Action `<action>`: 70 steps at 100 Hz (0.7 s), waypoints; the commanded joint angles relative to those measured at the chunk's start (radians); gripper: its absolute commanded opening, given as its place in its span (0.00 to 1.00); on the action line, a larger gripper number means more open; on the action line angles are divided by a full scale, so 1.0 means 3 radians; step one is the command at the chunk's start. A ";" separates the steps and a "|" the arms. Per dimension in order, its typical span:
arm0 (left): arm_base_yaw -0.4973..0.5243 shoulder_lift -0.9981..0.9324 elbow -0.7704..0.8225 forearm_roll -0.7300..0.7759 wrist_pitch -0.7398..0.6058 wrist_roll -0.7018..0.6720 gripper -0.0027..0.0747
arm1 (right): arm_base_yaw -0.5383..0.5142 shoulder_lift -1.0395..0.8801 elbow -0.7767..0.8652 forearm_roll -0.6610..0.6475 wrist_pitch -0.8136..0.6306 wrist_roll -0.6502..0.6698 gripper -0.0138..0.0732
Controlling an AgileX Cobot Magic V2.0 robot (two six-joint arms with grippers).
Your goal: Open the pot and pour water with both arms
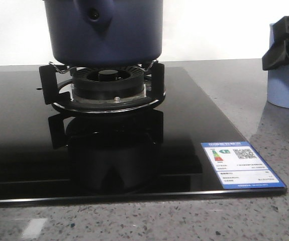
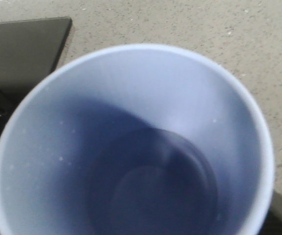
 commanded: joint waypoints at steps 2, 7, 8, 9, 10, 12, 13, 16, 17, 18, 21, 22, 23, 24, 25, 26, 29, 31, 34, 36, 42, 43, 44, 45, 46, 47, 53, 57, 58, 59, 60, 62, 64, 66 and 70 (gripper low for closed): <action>-0.0020 -0.0118 -0.0135 -0.0250 0.0007 0.0004 0.33 | -0.0004 -0.0051 -0.0107 -0.0069 -0.0122 -0.0028 0.60; -0.0020 -0.0118 -0.0135 -0.0250 0.0007 0.0004 0.33 | -0.0004 -0.0051 -0.0107 -0.0069 -0.0115 -0.0028 0.55; -0.0020 -0.0118 -0.0135 -0.0250 0.0007 0.0004 0.33 | -0.0004 -0.0051 -0.0107 -0.0069 -0.0115 -0.0028 0.54; -0.0020 -0.0118 -0.0135 -0.0250 0.0007 0.0004 0.33 | -0.0004 -0.0051 -0.0107 -0.0069 -0.0109 -0.0028 0.54; -0.0020 -0.0118 -0.0135 -0.0250 0.0007 0.0004 0.33 | -0.0004 -0.0051 -0.0107 -0.0069 -0.0108 -0.0028 0.53; -0.0020 -0.0118 -0.0135 -0.0250 0.0007 0.0004 0.33 | -0.0004 -0.0051 -0.0107 -0.0069 -0.0101 -0.0028 0.52; -0.0020 -0.0118 -0.0135 -0.0250 0.0007 -0.0002 0.33 | -0.0004 -0.0051 -0.0107 -0.0069 -0.0103 -0.0028 0.51; -0.0020 -0.0118 -0.0135 -0.0250 0.0007 -0.0002 0.33 | -0.0004 -0.0051 -0.0107 -0.0072 -0.0095 -0.0028 0.50; -0.0020 -0.0125 -0.0135 -0.0250 0.0007 -0.0002 0.33 | -0.0004 -0.0051 -0.0107 -0.0072 -0.0095 -0.0028 0.50; -0.0020 -0.0125 -0.0135 -0.0250 0.0007 -0.0002 0.33 | -0.0004 -0.0051 -0.0107 -0.0077 -0.0095 -0.0028 0.50; -0.0014 -0.0138 -0.0135 -0.0250 -0.0008 -0.0018 0.33 | -0.0004 -0.0051 -0.0114 -0.0088 -0.0074 -0.0028 0.49; -0.0013 -0.0139 -0.0135 -0.0250 -0.0010 -0.0023 0.33 | -0.0004 -0.0059 -0.0114 -0.0096 -0.0066 -0.0028 0.49; -0.0013 -0.0144 -0.0135 -0.0250 -0.0010 -0.0026 0.33 | -0.0004 -0.0066 -0.0114 -0.0106 -0.0049 -0.0028 0.49; -0.0013 -0.0147 -0.0135 -0.0250 -0.0022 -0.0034 0.33 | -0.0004 -0.0065 -0.0114 -0.0106 -0.0040 -0.0028 0.49; -0.0013 -0.0154 -0.0135 -0.0250 -0.0022 -0.0034 0.33 | -0.0004 -0.0082 -0.0122 -0.0114 -0.0032 -0.0028 0.49; -0.0013 -0.0155 -0.0135 -0.0250 -0.0022 -0.0034 0.33 | -0.0004 -0.0088 -0.0122 -0.0113 -0.0011 -0.0028 0.49; -0.0013 -0.0185 -0.0135 -0.0250 -0.0050 -0.0039 0.33 | -0.0004 -0.0113 -0.0136 -0.0138 0.0055 -0.0028 0.49; -0.0013 -0.0194 -0.0135 -0.0231 -0.0069 -0.0056 0.33 | -0.0004 -0.0140 -0.0156 -0.0155 0.0096 -0.0028 0.49; -0.0013 -0.0232 -0.0135 -0.0217 -0.0088 -0.0099 0.33 | -0.0004 -0.0174 -0.0191 -0.0196 0.0174 -0.0028 0.49; -0.0013 -0.0247 -0.0135 -0.0196 -0.0100 -0.0131 0.33 | -0.0004 -0.0205 -0.0209 -0.0226 0.0235 -0.0028 0.49; -0.0013 -0.0322 -0.0135 -0.0133 -0.0146 -0.0238 0.33 | -0.0004 -0.0288 -0.0309 -0.0301 0.0434 -0.0028 0.49; -0.0013 -0.0330 -0.0135 -0.0111 -0.0146 -0.0250 0.33 | -0.0004 -0.0296 -0.0321 -0.0301 0.0455 -0.0028 0.49; -0.0013 -0.0347 -0.0135 -0.0098 -0.0153 -0.0265 0.33 | -0.0004 -0.0314 -0.0348 -0.0308 0.0475 -0.0028 0.49; -0.0013 -0.0356 -0.0135 -0.0083 -0.0161 -0.0294 0.33 | -0.0004 -0.0324 -0.0362 -0.0307 0.0515 -0.0028 0.49; -0.0013 -0.0376 -0.0135 -0.0059 -0.0161 -0.0308 0.33 | -0.0004 -0.0339 -0.0390 -0.0307 0.0534 -0.0028 0.49; -0.0013 -0.0386 -0.0135 -0.0044 -0.0161 -0.0331 0.33 | -0.0004 -0.0347 -0.0405 -0.0307 0.0580 -0.0036 0.49; -0.0013 -0.0471 -0.0135 0.0142 -0.0166 -0.0472 0.33 | -0.0004 -0.0402 -0.0575 -0.0317 0.0808 -0.0083 0.49; -0.0013 -0.0518 -0.0135 0.0248 -0.0190 -0.0564 0.33 | -0.0004 -0.0421 -0.0686 -0.0332 0.0991 -0.0096 0.49; -0.0013 -0.0537 -0.0135 0.0267 -0.0191 -0.0580 0.33 | -0.0004 -0.0421 -0.0734 -0.0339 0.1021 -0.0096 0.49; -0.0013 -0.0546 -0.0135 0.0287 -0.0200 -0.0616 0.33 | -0.0004 -0.0421 -0.0758 -0.0338 0.1084 -0.0096 0.49; -0.0013 -0.0563 -0.0135 0.0327 -0.0200 -0.0635 0.33 | -0.0004 -0.0421 -0.0810 -0.0347 0.1116 -0.0096 0.49; -0.0013 -0.0595 -0.0135 0.0383 -0.0215 -0.0687 0.33 | -0.0004 -0.0421 -0.0890 -0.0357 0.1214 -0.0096 0.49; -0.0013 -0.0614 -0.0135 0.0436 -0.0223 -0.0745 0.33 | -0.0004 -0.0421 -0.0944 -0.0362 0.1312 -0.0096 0.49; -0.0013 -0.0643 -0.0135 0.0474 -0.0239 -0.0805 0.33 | -0.0004 -0.0421 -0.1025 -0.0370 0.1401 -0.0096 0.49; -0.0013 -0.0701 -0.0135 0.0586 -0.0257 -0.0909 0.33 | -0.0004 -0.0412 -0.1190 -0.0382 0.1566 -0.0096 0.49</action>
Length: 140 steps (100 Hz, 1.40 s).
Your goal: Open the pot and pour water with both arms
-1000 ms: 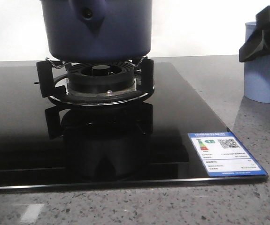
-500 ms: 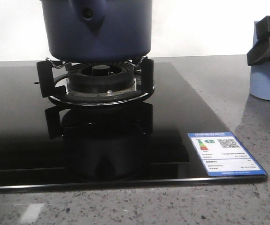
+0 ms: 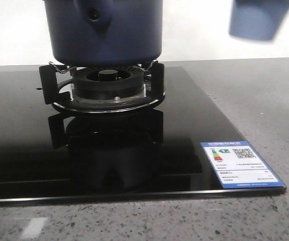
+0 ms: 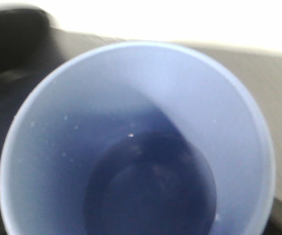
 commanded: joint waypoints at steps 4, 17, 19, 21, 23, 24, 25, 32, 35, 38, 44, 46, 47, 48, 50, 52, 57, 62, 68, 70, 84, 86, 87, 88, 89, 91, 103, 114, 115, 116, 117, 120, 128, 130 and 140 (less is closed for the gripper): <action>-0.0013 -0.0244 -0.0135 0.0111 -0.0151 -0.0374 0.33 | -0.0004 -0.0084 -0.0564 0.0008 0.0413 -0.0058 0.49; -0.0013 -0.0385 -0.0135 0.0342 -0.0151 -0.0619 0.33 | -0.0003 -0.0016 -0.1055 -0.0037 0.0813 -0.0058 0.49; -0.0013 -0.0408 -0.0135 0.0359 -0.0151 -0.0633 0.33 | -0.0003 0.0001 -0.1136 -0.0037 0.0876 -0.0058 0.49; -0.0013 -0.0427 -0.0135 0.0377 -0.0151 -0.0641 0.33 | 0.0003 0.0023 -0.1220 -0.0037 0.0936 -0.0058 0.49; -0.0013 -0.0443 -0.0135 0.0405 -0.0151 -0.0661 0.33 | 0.0003 0.0051 -0.1300 -0.0037 0.0981 -0.0058 0.49; -0.0013 -0.0449 -0.0135 0.0414 -0.0151 -0.0679 0.33 | 0.0003 0.0060 -0.1327 -0.0037 0.1026 -0.0058 0.49; -0.0013 -0.0463 -0.0135 0.0430 -0.0151 -0.0687 0.33 | 0.0003 0.0078 -0.1382 -0.0037 0.1049 -0.0058 0.49; -0.0013 -0.0514 -0.0135 0.0471 -0.0151 -0.0707 0.33 | 0.0050 0.0187 -0.1644 -0.0057 0.1236 -0.0058 0.49; -0.0013 -0.0532 -0.0135 0.0480 -0.0157 -0.0707 0.33 | 0.0079 0.0235 -0.1739 -0.0086 0.1296 -0.0058 0.49; -0.0013 -0.0550 -0.0135 0.0486 -0.0159 -0.0707 0.33 | 0.0128 0.0284 -0.1831 -0.0131 0.1338 -0.0058 0.49; -0.0013 -0.0573 -0.0135 0.0486 -0.0164 -0.0707 0.33 | 0.0227 0.0410 -0.2031 -0.0312 0.1416 -0.0052 0.49; -0.0013 -0.0585 -0.0135 0.0486 -0.0164 -0.0707 0.33 | 0.0268 0.0454 -0.2094 -0.0379 0.1441 -0.0052 0.49; -0.0013 -0.0589 -0.0135 0.0486 -0.0164 -0.0707 0.33 | 0.0281 0.0470 -0.2115 -0.0403 0.1459 -0.0052 0.49; -0.0013 -0.0599 -0.0135 0.0486 -0.0164 -0.0707 0.33 | 0.0309 0.0484 -0.2155 -0.0451 0.1468 -0.0045 0.49; -0.0013 -0.0610 -0.0135 0.0486 -0.0164 -0.0707 0.33 | 0.0352 0.0530 -0.2195 -0.0519 0.1489 -0.0047 0.49; -0.0013 -0.0617 -0.0135 0.0495 -0.0164 -0.0707 0.33 | 0.0395 0.0573 -0.2252 -0.0565 0.1505 -0.0015 0.49; -0.0013 -0.0623 -0.0135 0.0512 -0.0164 -0.0707 0.33 | 0.0494 0.0672 -0.2383 -0.0761 0.1518 0.0038 0.49; -0.0013 -0.0641 -0.0135 0.0520 -0.0164 -0.0707 0.33 | 0.0590 0.0767 -0.2525 -0.0936 0.1517 0.0073 0.49; -0.0013 -0.0655 -0.0135 0.0527 -0.0182 -0.0707 0.33 | 0.0693 0.0882 -0.2663 -0.1147 0.1500 0.0094 0.49; -0.0013 -0.0670 -0.0135 0.0535 -0.0199 -0.0707 0.33 | 0.0730 0.0920 -0.2714 -0.1235 0.1493 0.0115 0.49; -0.0013 -0.0691 -0.0135 0.0535 -0.0303 -0.0707 0.33 | 0.0928 0.1159 -0.3023 -0.1803 0.1452 0.0133 0.49; -0.0013 -0.0691 -0.0135 0.0535 -0.0316 -0.0707 0.33 | 0.0947 0.1192 -0.3058 -0.1871 0.1444 0.0133 0.49; -0.0013 -0.0691 -0.0135 0.0535 -0.0315 -0.0707 0.33 | 0.0961 0.1202 -0.3070 -0.1908 0.1434 0.0133 0.49; -0.0013 -0.0691 -0.0135 0.0535 -0.0315 -0.0707 0.33 | 0.0967 0.1212 -0.3093 -0.1927 0.1428 0.0133 0.49; -0.0013 -0.0691 -0.0135 0.0535 -0.0322 -0.0707 0.33 | 0.0968 0.1231 -0.3104 -0.1947 0.1417 0.0133 0.49; -0.0013 -0.0699 -0.0135 0.0535 -0.0336 -0.0707 0.33 | 0.0988 0.1262 -0.3133 -0.1998 0.1402 0.0133 0.49; -0.0013 -0.0713 -0.0135 0.0535 -0.0364 -0.0707 0.33 | 0.1035 0.1380 -0.3238 -0.2284 0.1257 0.0133 0.49; -0.0013 -0.0739 -0.0135 0.0541 -0.0428 -0.0707 0.33 | 0.1035 0.1428 -0.3245 -0.2477 0.1065 0.0127 0.49; -0.0013 -0.0741 -0.0135 0.0541 -0.0442 -0.0707 0.33 | 0.1035 0.1428 -0.3245 -0.2504 0.1043 0.0127 0.49; -0.0013 -0.0741 -0.0135 0.0541 -0.0438 -0.0707 0.33 | 0.1035 0.1428 -0.3245 -0.2518 0.1031 0.0127 0.49; -0.0013 -0.0741 -0.0135 0.0541 -0.0448 -0.0707 0.33 | 0.1035 0.1438 -0.3245 -0.2535 0.1012 0.0127 0.49; -0.0013 -0.0748 -0.0135 0.0556 -0.0465 -0.0707 0.33 | 0.1035 0.1445 -0.3245 -0.2613 0.0979 0.0127 0.49; -0.0013 -0.0756 -0.0135 0.0579 -0.0474 -0.0707 0.33 | 0.1035 0.1467 -0.3245 -0.2703 0.0911 0.0099 0.49; -0.0013 -0.0756 -0.0135 0.0588 -0.0474 -0.0707 0.33 | 0.1035 0.1476 -0.3245 -0.2732 0.0905 0.0076 0.49; -0.0013 -0.0756 -0.0135 0.0601 -0.0474 -0.0707 0.33 | 0.1035 0.1503 -0.3245 -0.2746 0.0842 -0.0061 0.49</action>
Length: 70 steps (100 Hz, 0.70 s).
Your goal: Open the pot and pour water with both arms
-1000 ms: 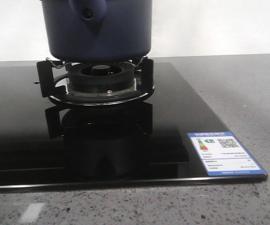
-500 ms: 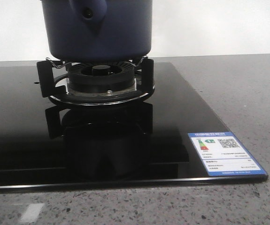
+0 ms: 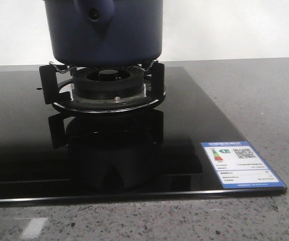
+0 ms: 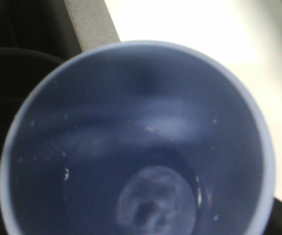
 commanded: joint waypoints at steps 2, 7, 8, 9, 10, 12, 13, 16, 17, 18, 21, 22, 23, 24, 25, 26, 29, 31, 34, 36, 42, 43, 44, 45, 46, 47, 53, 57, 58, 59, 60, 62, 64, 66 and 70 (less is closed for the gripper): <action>-0.0013 -0.0057 -0.0135 -0.0150 -0.0225 -0.0039 0.33 | -0.0001 -0.0125 -0.0134 0.0008 -0.0379 -0.0127 0.49; -0.0013 -0.0057 -0.0135 -0.0150 -0.0225 -0.0039 0.33 | -0.0001 -0.0111 -0.0134 0.0008 -0.0421 -0.0134 0.49; -0.0013 -0.0057 -0.0135 -0.0150 -0.0225 -0.0039 0.33 | -0.0001 -0.0103 -0.0134 0.0008 -0.0426 -0.0134 0.49; -0.0013 -0.0057 -0.0135 -0.0150 -0.0225 -0.0039 0.33 | -0.0001 -0.0103 -0.0134 0.0002 -0.0427 -0.0134 0.49; -0.0013 -0.0057 -0.0135 -0.0150 -0.0225 -0.0039 0.33 | -0.0001 -0.0097 -0.0134 0.0003 -0.0443 -0.0134 0.49; -0.0013 -0.0057 -0.0135 -0.0150 -0.0225 -0.0039 0.33 | -0.0001 -0.0088 -0.0134 0.0003 -0.0450 -0.0134 0.49; -0.0013 -0.0057 -0.0135 -0.0150 -0.0225 -0.0039 0.33 | -0.0001 -0.0088 -0.0134 0.0003 -0.0461 -0.0134 0.49; -0.0013 -0.0057 -0.0135 -0.0150 -0.0225 -0.0039 0.33 | -0.0001 -0.0071 -0.0134 0.0003 -0.0474 -0.0134 0.49; -0.0013 -0.0057 -0.0135 -0.0150 -0.0225 -0.0039 0.33 | -0.0001 -0.0074 -0.0134 0.0003 -0.0480 -0.0134 0.49; -0.0013 -0.0057 -0.0135 -0.0150 -0.0225 -0.0039 0.33 | -0.0001 -0.0066 -0.0134 0.0003 -0.0488 -0.0145 0.49; -0.0013 -0.0057 -0.0135 -0.0150 -0.0225 -0.0039 0.33 | -0.0001 -0.0055 -0.0134 0.0003 -0.0495 -0.0176 0.49; -0.0013 -0.0057 -0.0135 -0.0150 -0.0225 -0.0039 0.33 | -0.0001 -0.0047 -0.0134 0.0003 -0.0495 -0.0187 0.49; -0.0013 -0.0057 -0.0135 -0.0150 -0.0225 -0.0039 0.33 | -0.0001 -0.0048 -0.0134 0.0003 -0.0495 -0.0222 0.49; -0.0013 -0.0057 -0.0135 -0.0150 -0.0225 -0.0039 0.33 | -0.0001 -0.0048 -0.0134 0.0003 -0.0495 -0.0240 0.49; -0.0013 -0.0057 -0.0135 -0.0150 -0.0225 -0.0039 0.33 | -0.0001 -0.0048 -0.0134 0.0003 -0.0495 -0.0277 0.49; -0.0013 -0.0057 -0.0135 -0.0150 -0.0225 -0.0039 0.33 | -0.0001 -0.0039 -0.0134 0.0003 -0.0495 -0.0295 0.49; -0.0013 -0.0057 -0.0135 -0.0150 -0.0225 -0.0039 0.33 | -0.0001 -0.0032 -0.0134 0.0003 -0.0488 -0.0373 0.49; -0.0013 -0.0057 -0.0135 -0.0150 -0.0225 -0.0039 0.33 | -0.0001 -0.0032 -0.0134 0.0003 -0.0488 -0.0420 0.49; -0.0013 -0.0057 -0.0135 -0.0147 -0.0225 -0.0039 0.33 | -0.0001 -0.0025 -0.0134 0.0003 -0.0488 -0.0467 0.49; -0.0013 -0.0057 -0.0135 -0.0147 -0.0225 -0.0039 0.33 | -0.0001 -0.0019 -0.0134 0.0003 -0.0488 -0.0480 0.49; -0.0013 -0.0057 -0.0135 -0.0147 -0.0225 -0.0039 0.33 | -0.0001 -0.0012 -0.0134 0.0001 -0.0494 -0.0520 0.49; -0.0013 -0.0057 -0.0135 -0.0147 -0.0225 -0.0039 0.33 | -0.0001 -0.0006 -0.0134 0.0001 -0.0494 -0.0520 0.49; -0.0013 -0.0057 -0.0135 -0.0147 -0.0225 -0.0039 0.33 | -0.0001 -0.0006 -0.0134 0.0001 -0.0494 -0.0530 0.49; -0.0013 -0.0057 -0.0135 -0.0147 -0.0225 -0.0039 0.33 | -0.0001 -0.0006 -0.0134 0.0001 -0.0501 -0.0535 0.49; -0.0013 -0.0057 -0.0135 -0.0147 -0.0225 -0.0039 0.33 | -0.0001 -0.0006 -0.0134 0.0001 -0.0501 -0.0547 0.49; -0.0013 -0.0057 -0.0135 -0.0147 -0.0225 -0.0039 0.33 | -0.0001 -0.0006 -0.0134 0.0001 -0.0501 -0.0548 0.49; -0.0013 -0.0057 -0.0135 -0.0147 -0.0225 -0.0039 0.33 | -0.0001 -0.0006 -0.0134 0.0001 -0.0501 -0.0648 0.49; -0.0013 -0.0057 -0.0135 -0.0147 -0.0219 -0.0039 0.33 | -0.0001 -0.0006 -0.0134 -0.0005 -0.0501 -0.0705 0.49; -0.0013 -0.0057 -0.0135 -0.0147 -0.0219 -0.0039 0.33 | -0.0001 0.0000 -0.0134 -0.0005 -0.0501 -0.0722 0.49; -0.0013 -0.0057 -0.0135 -0.0147 -0.0219 -0.0039 0.33 | -0.0001 -0.0005 -0.0134 -0.0005 -0.0501 -0.0730 0.49; -0.0013 -0.0057 -0.0135 -0.0147 -0.0219 -0.0039 0.33 | -0.0001 -0.0005 -0.0134 -0.0005 -0.0501 -0.0747 0.49; -0.0013 -0.0057 -0.0135 -0.0147 -0.0219 -0.0039 0.33 | -0.0001 -0.0005 -0.0134 -0.0005 -0.0501 -0.0769 0.49; -0.0013 -0.0057 -0.0135 -0.0147 -0.0219 -0.0039 0.33 | -0.0001 -0.0005 -0.0134 -0.0005 -0.0507 -0.0786 0.49; -0.0013 -0.0057 -0.0135 -0.0147 -0.0219 -0.0039 0.33 | -0.0001 -0.0005 -0.0134 -0.0005 -0.0508 -0.0819 0.49; -0.0013 -0.0057 -0.0135 -0.0147 -0.0214 -0.0039 0.33 | -0.0001 -0.0005 -0.0134 -0.0005 -0.0515 -0.0859 0.49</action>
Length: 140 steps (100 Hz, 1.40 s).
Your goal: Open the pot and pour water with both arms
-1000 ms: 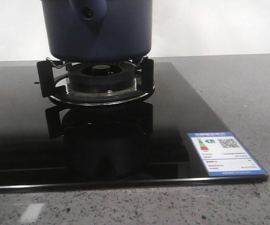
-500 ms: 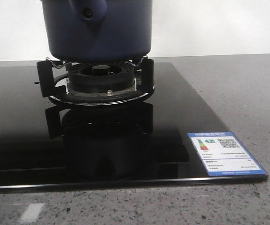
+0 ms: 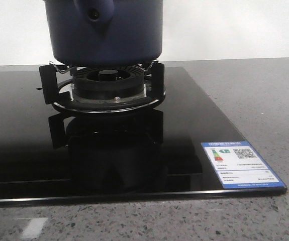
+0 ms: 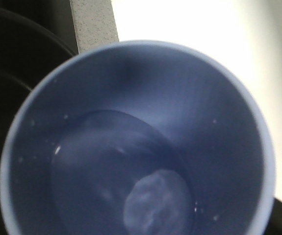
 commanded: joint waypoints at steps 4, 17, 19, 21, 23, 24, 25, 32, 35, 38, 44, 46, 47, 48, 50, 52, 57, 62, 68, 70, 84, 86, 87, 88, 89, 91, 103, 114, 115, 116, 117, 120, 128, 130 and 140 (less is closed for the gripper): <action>-0.0013 -0.0052 -0.0135 -0.0158 -0.0214 -0.0039 0.33 | -0.0007 -0.0160 -0.0134 0.0018 -0.0342 -0.0168 0.49; -0.0013 -0.0052 -0.0135 -0.0158 -0.0206 -0.0039 0.33 | -0.0007 -0.0160 -0.0134 0.0018 -0.0412 -0.0184 0.49; -0.0013 -0.0052 -0.0135 -0.0158 -0.0206 -0.0039 0.33 | -0.0007 -0.0160 -0.0134 0.0018 -0.0419 -0.0184 0.49; -0.0013 -0.0052 -0.0135 -0.0158 -0.0200 -0.0039 0.33 | -0.0007 -0.0160 -0.0134 0.0018 -0.0418 -0.0184 0.49; -0.0013 -0.0052 -0.0135 -0.0158 -0.0199 -0.0039 0.33 | -0.0007 -0.0160 -0.0134 0.0018 -0.0418 -0.0184 0.49; -0.0013 -0.0052 -0.0135 -0.0158 -0.0199 -0.0039 0.33 | -0.0007 -0.0160 -0.0134 0.0018 -0.0418 -0.0184 0.49; -0.0013 -0.0052 -0.0135 -0.0158 -0.0199 -0.0039 0.33 | -0.0007 -0.0160 -0.0134 0.0018 -0.0418 -0.0184 0.49; -0.0013 -0.0052 -0.0135 -0.0158 -0.0199 -0.0039 0.33 | -0.0007 -0.0160 -0.0134 0.0024 -0.0404 -0.0178 0.49; -0.0013 -0.0052 -0.0135 -0.0158 -0.0192 -0.0039 0.33 | -0.0007 -0.0160 -0.0134 0.0024 -0.0390 -0.0178 0.49; -0.0013 -0.0052 -0.0135 -0.0158 -0.0192 -0.0039 0.33 | -0.0007 -0.0160 -0.0134 0.0037 -0.0373 -0.0178 0.49; -0.0013 -0.0052 -0.0135 -0.0158 -0.0178 -0.0039 0.33 | -0.0007 -0.0160 -0.0134 0.0054 -0.0365 -0.0178 0.49; -0.0013 -0.0052 -0.0135 -0.0158 -0.0172 -0.0039 0.33 | -0.0007 -0.0154 -0.0134 0.0054 -0.0365 -0.0178 0.49; -0.0013 -0.0052 -0.0135 -0.0158 -0.0172 -0.0039 0.33 | -0.0007 -0.0154 -0.0134 0.0060 -0.0365 -0.0178 0.49; -0.0013 -0.0052 -0.0135 -0.0158 -0.0165 -0.0039 0.33 | -0.0007 -0.0154 -0.0134 0.0068 -0.0365 -0.0178 0.49; -0.0013 -0.0052 -0.0135 -0.0158 -0.0167 -0.0039 0.33 | -0.0007 -0.0154 -0.0134 0.0082 -0.0365 -0.0178 0.49; -0.0013 -0.0052 -0.0135 -0.0158 -0.0157 -0.0039 0.33 | -0.0007 -0.0154 -0.0134 0.0085 -0.0365 -0.0178 0.49; -0.0013 -0.0052 -0.0135 -0.0158 -0.0156 -0.0039 0.33 | -0.0007 -0.0154 -0.0134 0.0085 -0.0371 -0.0178 0.49; -0.0013 -0.0052 -0.0135 -0.0158 -0.0156 -0.0039 0.33 | -0.0007 -0.0143 -0.0134 0.0085 -0.0402 -0.0178 0.49; -0.0013 -0.0052 -0.0135 -0.0158 -0.0156 -0.0039 0.33 | -0.0007 -0.0128 -0.0134 0.0079 -0.0483 -0.0184 0.49; -0.0013 -0.0052 -0.0135 -0.0158 -0.0156 -0.0039 0.33 | -0.0007 -0.0128 -0.0134 0.0054 -0.0502 -0.0184 0.49; -0.0013 -0.0052 -0.0135 -0.0158 -0.0143 -0.0039 0.33 | -0.0007 -0.0091 -0.0134 0.0001 -0.0619 -0.0426 0.49; -0.0013 -0.0052 -0.0135 -0.0158 -0.0143 -0.0039 0.33 | -0.0007 -0.0089 -0.0134 0.0001 -0.0634 -0.0457 0.49; -0.0013 -0.0052 -0.0135 -0.0158 -0.0143 -0.0039 0.33 | -0.0007 -0.0084 -0.0134 0.0001 -0.0640 -0.0465 0.49; -0.0013 -0.0052 -0.0135 -0.0158 -0.0143 -0.0039 0.33 | -0.0007 -0.0076 -0.0134 -0.0004 -0.0647 -0.0481 0.49; -0.0013 -0.0052 -0.0135 -0.0158 -0.0143 -0.0039 0.33 | -0.0007 -0.0075 -0.0134 -0.0003 -0.0654 -0.0489 0.49; -0.0013 -0.0052 -0.0135 -0.0158 -0.0143 -0.0039 0.33 | -0.0007 -0.0070 -0.0134 -0.0003 -0.0661 -0.0511 0.49; -0.0013 -0.0052 -0.0135 -0.0158 -0.0143 -0.0039 0.33 | -0.0007 -0.0026 -0.0134 -0.0067 -0.0661 -0.0585 0.49; -0.0013 -0.0052 -0.0135 -0.0158 -0.0143 -0.0039 0.33 | -0.0007 0.0015 -0.0134 -0.0169 -0.0661 -0.0585 0.49; -0.0013 -0.0052 -0.0135 -0.0158 -0.0143 -0.0039 0.33 | -0.0007 0.0023 -0.0134 -0.0187 -0.0661 -0.0585 0.49; -0.0013 -0.0052 -0.0135 -0.0158 -0.0143 -0.0039 0.33 | -0.0007 0.0024 -0.0134 -0.0195 -0.0661 -0.0585 0.49; -0.0013 -0.0052 -0.0135 -0.0158 -0.0143 -0.0039 0.33 | -0.0007 0.0024 -0.0134 -0.0211 -0.0661 -0.0585 0.49; -0.0013 -0.0052 -0.0135 -0.0158 -0.0143 -0.0039 0.33 | -0.0007 0.0030 -0.0134 -0.0237 -0.0661 -0.0594 0.49; -0.0013 -0.0052 -0.0135 -0.0158 -0.0143 -0.0039 0.33 | -0.0007 0.0038 -0.0134 -0.0251 -0.0661 -0.0694 0.49; -0.0013 -0.0052 -0.0135 -0.0158 -0.0143 -0.0039 0.33 | -0.0007 0.0038 -0.0134 -0.0251 -0.0661 -0.0737 0.49; -0.0013 -0.0052 -0.0135 -0.0158 -0.0143 -0.0039 0.33 | 0.0019 0.0040 -0.0134 -0.0251 -0.0661 -0.0898 0.49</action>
